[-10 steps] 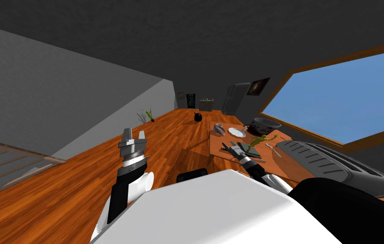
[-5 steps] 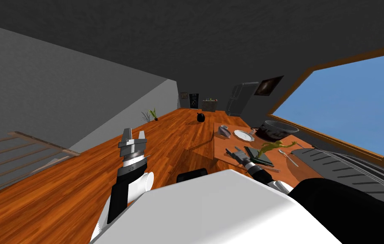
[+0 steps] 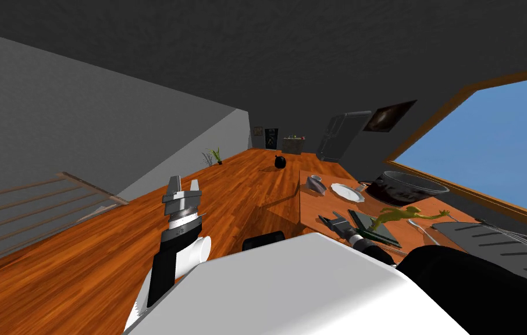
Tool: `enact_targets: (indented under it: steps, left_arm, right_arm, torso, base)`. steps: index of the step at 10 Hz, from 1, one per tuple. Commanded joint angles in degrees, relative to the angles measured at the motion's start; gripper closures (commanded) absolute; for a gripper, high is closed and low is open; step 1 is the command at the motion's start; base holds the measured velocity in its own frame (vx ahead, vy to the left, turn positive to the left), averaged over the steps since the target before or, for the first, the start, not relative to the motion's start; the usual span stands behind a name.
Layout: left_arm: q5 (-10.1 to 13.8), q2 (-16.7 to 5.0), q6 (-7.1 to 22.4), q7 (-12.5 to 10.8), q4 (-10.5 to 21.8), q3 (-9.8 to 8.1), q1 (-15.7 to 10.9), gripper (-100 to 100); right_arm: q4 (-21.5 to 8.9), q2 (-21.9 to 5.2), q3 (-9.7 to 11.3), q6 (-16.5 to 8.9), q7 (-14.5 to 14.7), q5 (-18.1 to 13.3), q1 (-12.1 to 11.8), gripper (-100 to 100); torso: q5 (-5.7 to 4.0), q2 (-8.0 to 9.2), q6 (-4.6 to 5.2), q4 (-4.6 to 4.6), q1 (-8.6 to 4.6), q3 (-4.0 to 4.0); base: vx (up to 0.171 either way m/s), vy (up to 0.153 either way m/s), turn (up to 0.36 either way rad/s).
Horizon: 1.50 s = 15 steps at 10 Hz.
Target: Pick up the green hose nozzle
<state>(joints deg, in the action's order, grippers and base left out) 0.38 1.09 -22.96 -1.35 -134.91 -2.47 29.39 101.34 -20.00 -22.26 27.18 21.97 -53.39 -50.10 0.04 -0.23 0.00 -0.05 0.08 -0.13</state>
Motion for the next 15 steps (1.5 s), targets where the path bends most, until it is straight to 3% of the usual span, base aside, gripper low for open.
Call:
enact_targets:
  steps: [1,2,3,4,5,8,9,15]
  left_arm:
    - [0.0,0.0,0.0,0.0,0.0,0.00,0.0,0]
    - [0.0,0.0,0.0,0.0,0.0,0.00,0.0,0]
    - [0.0,0.0,0.0,0.0,0.0,0.00,0.0,0]
    - [0.0,0.0,0.0,0.0,0.0,-0.01,0.0,0]
    - [0.0,0.0,0.0,0.0,0.0,0.00,0.0,0]
    - [0.0,0.0,0.0,0.0,0.0,-0.01,0.0,0]
    - [0.0,0.0,0.0,0.0,0.0,0.00,0.0,0]
    - [0.0,0.0,0.0,0.0,0.0,-0.01,0.0,0]
  right_arm:
    - [-1.8,-0.5,-0.1,-0.8,0.4,-2.8,0.4,-100]
    - [-4.1,-1.0,-0.9,-1.1,1.3,-4.6,-0.3,-100]
    - [-4.6,-1.0,-0.9,-1.1,1.3,-6.1,-0.3,-100]
    - [-7.5,-1.4,-1.6,-1.3,2.1,-7.6,-1.1,-100]
    - [-7.5,-1.4,-1.6,-1.3,2.1,-9.4,-1.1,-100]
    - [-13.0,-2.2,-2.9,-1.7,3.6,-14.3,-2.3,-100]
    - [-13.2,-2.2,-2.9,-1.7,3.6,-15.8,-2.3,-100]
    - [-21.8,-3.2,-4.1,-2.0,5.2,-24.9,-3.8,-100]
  torso:
    - [0.00,0.00,0.00,0.00,0.00,0.00]
    - [-0.01,0.05,0.01,0.00,-0.04,0.02]
    - [-0.02,0.05,0.00,0.01,-0.09,0.03]
    - [-0.03,0.08,0.01,0.01,-0.11,0.04]
    - [-0.02,0.07,0.00,0.01,-0.13,0.03]
    - [-0.02,0.08,0.03,0.01,-0.09,0.03]
    - [-0.03,0.11,0.00,0.02,-0.15,0.05]
    - [-0.04,0.14,0.00,0.03,-0.19,0.07]
  base:
    - [0.074,-0.001,0.084]
    - [0.075,-0.012,0.159]
    - [0.065,-0.020,0.099]
    - [0.075,-0.025,0.196]
    - [0.071,-0.020,0.087]
    - [0.070,-0.023,0.147]
    - [0.048,-0.035,0.086]
    - [0.054,-0.038,0.126]
